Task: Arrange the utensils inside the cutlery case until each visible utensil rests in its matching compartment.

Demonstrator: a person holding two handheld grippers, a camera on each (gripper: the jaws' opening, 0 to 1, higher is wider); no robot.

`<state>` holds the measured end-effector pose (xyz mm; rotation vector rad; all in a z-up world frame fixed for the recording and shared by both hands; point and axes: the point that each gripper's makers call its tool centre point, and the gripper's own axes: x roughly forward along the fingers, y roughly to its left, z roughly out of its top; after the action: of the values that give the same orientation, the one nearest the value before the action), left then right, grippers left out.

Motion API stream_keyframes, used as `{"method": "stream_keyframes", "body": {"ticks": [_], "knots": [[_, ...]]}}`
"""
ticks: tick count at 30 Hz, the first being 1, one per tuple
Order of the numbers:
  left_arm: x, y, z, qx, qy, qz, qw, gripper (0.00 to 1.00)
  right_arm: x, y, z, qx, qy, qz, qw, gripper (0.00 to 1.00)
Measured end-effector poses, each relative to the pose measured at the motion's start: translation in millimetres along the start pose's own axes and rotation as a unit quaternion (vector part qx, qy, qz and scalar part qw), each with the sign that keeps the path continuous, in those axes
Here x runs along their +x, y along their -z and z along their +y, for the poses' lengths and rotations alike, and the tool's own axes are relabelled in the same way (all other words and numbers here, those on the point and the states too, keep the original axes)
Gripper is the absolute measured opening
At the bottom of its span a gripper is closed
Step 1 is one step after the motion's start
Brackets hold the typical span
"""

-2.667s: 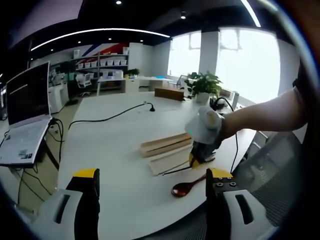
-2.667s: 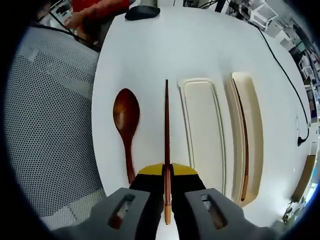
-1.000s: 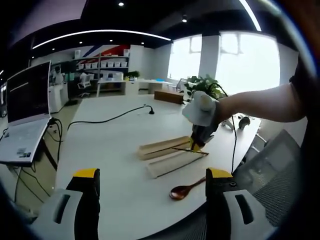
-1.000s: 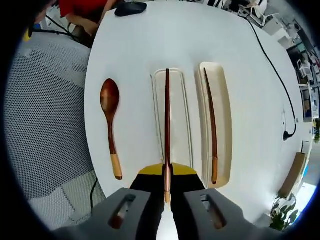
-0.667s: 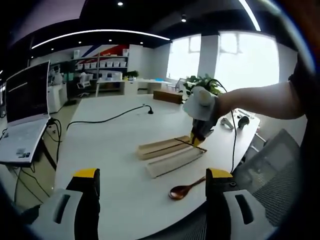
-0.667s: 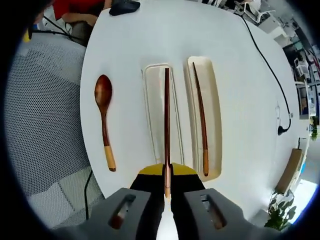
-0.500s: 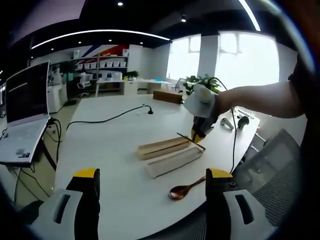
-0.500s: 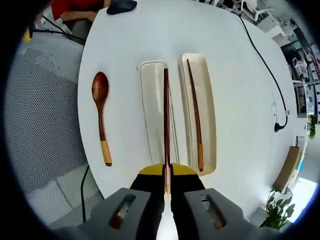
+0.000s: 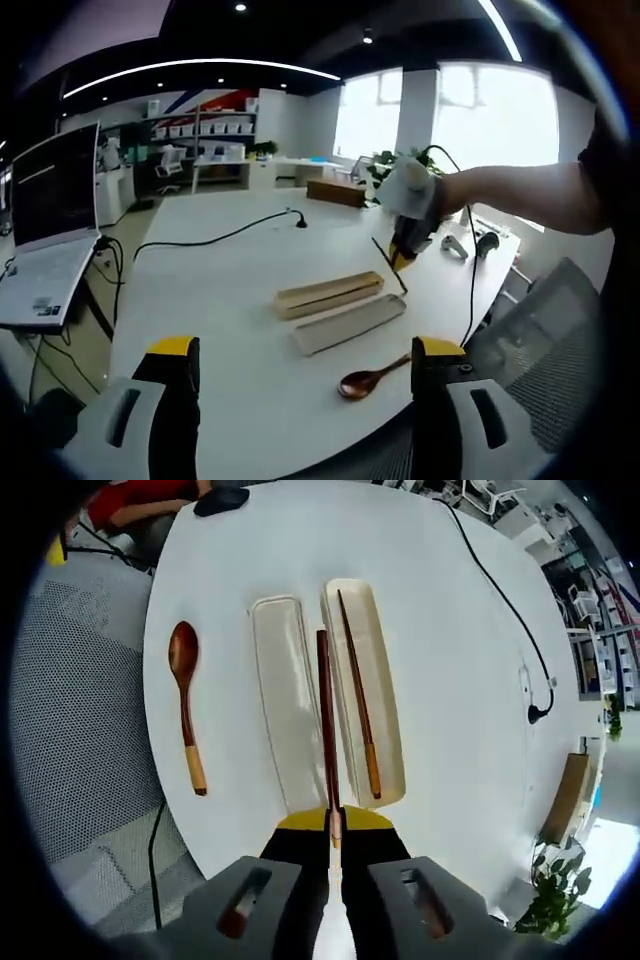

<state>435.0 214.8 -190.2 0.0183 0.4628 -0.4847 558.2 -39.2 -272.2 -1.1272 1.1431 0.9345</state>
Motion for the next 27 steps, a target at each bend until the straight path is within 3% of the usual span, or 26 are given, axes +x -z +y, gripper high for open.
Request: {"method": "stream_keyframes", "body": {"ticks": [7, 10, 11, 13, 15, 16, 17, 20, 27], "knots": [[1, 0.6, -0.4, 0.004, 0.0, 0.003, 1.0, 0.9, -14, 7.2, -21, 0.007, 0.025, -0.003, 0.9996, 0.0], [1, 0.3, -0.7, 0.002, 0.002, 0.002, 1.0, 0.9, -6, 5.7, -15, -0.02, 0.012, 0.006, 0.9997, 0.0], [2, 1.5, -1.4, 0.001, 0.003, 0.005, 1.0, 0.9, -5, 6.9, -16, -0.011, 0.012, 0.008, 0.9998, 0.0], [2, 4.0, -2.1, 0.002, 0.004, 0.011, 0.9999, 0.9, -3, 0.8, -13, -0.007, 0.006, -0.013, 0.9999, 0.0], [1, 2.7, -1.5, 0.002, 0.002, 0.007, 1.0, 0.9, 4, -9.5, 0, -0.021, -0.026, -0.04, 0.9986, 0.0], [1, 2.2, -0.7, -0.003, 0.001, 0.005, 1.0, 0.9, 8, -16.2, 0, -0.019, -0.022, -0.059, 0.9979, 0.0], [2, 2.1, 0.0, -0.007, 0.001, 0.004, 1.0, 0.9, 17, -22.4, 2, 0.005, -0.034, -0.081, 0.9961, 0.0], [3, 5.3, -1.2, 0.004, 0.002, 0.016, 0.9999, 0.9, 35, -31.3, 13, 0.028, -0.071, -0.099, 0.9921, 0.0], [3, 7.9, 0.3, 0.002, -0.002, 0.021, 0.9998, 0.9, 64, -50.5, 19, 0.037, -0.088, -0.113, 0.9891, 0.04]]}}
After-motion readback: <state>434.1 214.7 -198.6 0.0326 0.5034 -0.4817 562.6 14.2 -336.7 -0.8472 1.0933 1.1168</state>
